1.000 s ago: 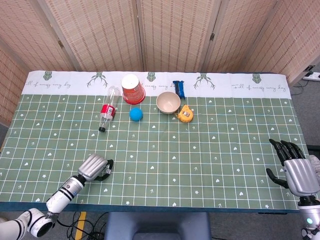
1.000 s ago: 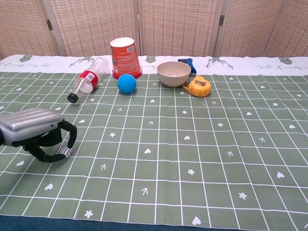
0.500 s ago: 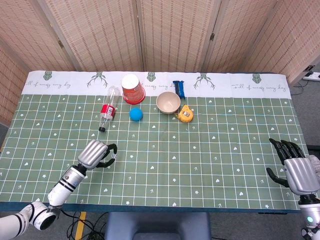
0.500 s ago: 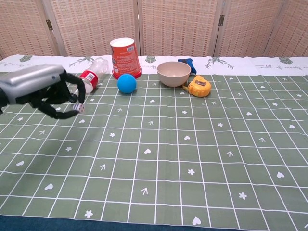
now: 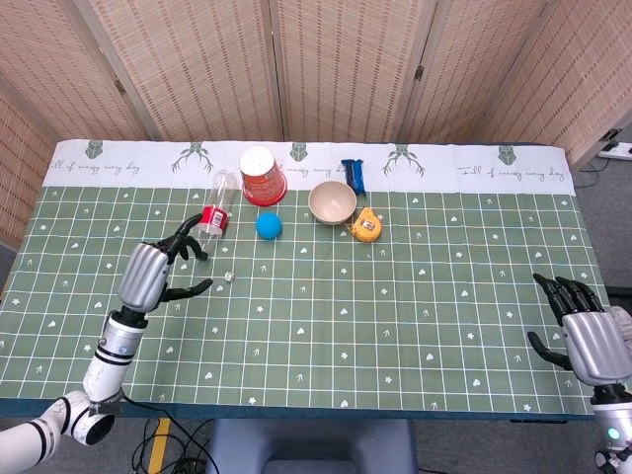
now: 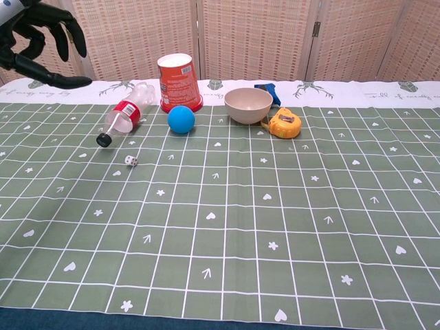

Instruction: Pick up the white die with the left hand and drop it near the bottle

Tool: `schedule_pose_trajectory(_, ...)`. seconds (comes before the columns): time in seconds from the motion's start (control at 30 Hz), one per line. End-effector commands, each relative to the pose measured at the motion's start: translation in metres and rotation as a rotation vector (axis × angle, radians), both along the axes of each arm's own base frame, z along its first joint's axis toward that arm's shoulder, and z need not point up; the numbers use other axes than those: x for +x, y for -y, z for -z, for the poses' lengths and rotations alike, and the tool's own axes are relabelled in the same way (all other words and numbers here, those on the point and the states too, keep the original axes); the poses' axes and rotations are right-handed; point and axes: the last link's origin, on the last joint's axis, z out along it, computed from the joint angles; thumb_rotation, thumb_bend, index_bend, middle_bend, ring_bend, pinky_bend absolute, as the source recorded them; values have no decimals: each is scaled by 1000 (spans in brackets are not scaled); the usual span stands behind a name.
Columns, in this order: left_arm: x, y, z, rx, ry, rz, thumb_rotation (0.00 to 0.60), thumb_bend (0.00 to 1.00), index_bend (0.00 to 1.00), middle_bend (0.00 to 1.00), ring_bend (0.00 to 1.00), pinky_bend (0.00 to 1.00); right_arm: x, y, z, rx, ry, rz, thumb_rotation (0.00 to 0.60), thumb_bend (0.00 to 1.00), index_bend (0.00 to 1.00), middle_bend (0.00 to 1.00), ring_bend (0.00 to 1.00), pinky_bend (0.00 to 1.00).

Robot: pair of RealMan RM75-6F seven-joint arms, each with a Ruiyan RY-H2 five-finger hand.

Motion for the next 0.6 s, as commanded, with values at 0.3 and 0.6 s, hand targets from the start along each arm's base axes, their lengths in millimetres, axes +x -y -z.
schedule_pose_trajectory(0.3,-68,29,-34,16,-170,-295,600,149,126,390,377,602,4,1,-7,0,-29,-6,600,242,101,190,140,162)
schedule_pose_trajectory(0.6,-115,78,-68,65,-275,-526,600,149,197,380,362,508,5,0,-7,-2,-21,-4,600,242,101,192,140,162)
